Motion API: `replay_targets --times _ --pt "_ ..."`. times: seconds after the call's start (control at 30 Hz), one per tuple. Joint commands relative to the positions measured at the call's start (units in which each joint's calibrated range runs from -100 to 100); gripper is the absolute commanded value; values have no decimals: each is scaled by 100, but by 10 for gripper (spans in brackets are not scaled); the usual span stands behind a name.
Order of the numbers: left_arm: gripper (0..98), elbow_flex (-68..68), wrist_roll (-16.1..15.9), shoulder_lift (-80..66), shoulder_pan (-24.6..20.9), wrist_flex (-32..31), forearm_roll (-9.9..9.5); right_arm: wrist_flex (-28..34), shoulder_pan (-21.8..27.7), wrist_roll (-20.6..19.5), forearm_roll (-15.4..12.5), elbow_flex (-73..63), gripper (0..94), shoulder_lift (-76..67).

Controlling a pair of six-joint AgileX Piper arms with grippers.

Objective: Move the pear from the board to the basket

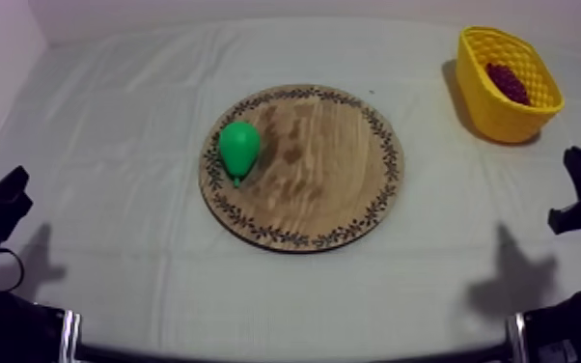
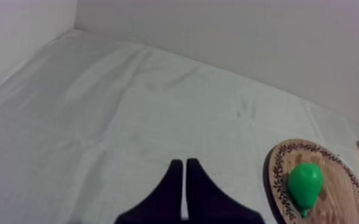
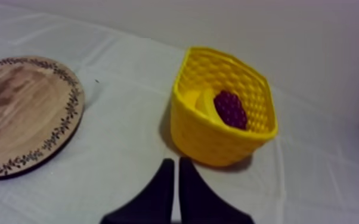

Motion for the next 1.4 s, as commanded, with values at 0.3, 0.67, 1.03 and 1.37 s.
replay_targets --times 0.3,0.67,1.03,1.37 --pt "1 0 1 0 1 -1 -2 1001 -1102 154 -62 -2882 3 2070" --pt "1 0 1 0 1 -1 -2 2482 -2669 -1046 904 -5492 3 4723" --pt "1 0 1 0 1 -1 -2 3594 -3374 -1905 1298 -7022 3 6742" --pt "1 0 1 0 1 -1 -2 4664 -3614 -2588 1483 -8822 3 8604"
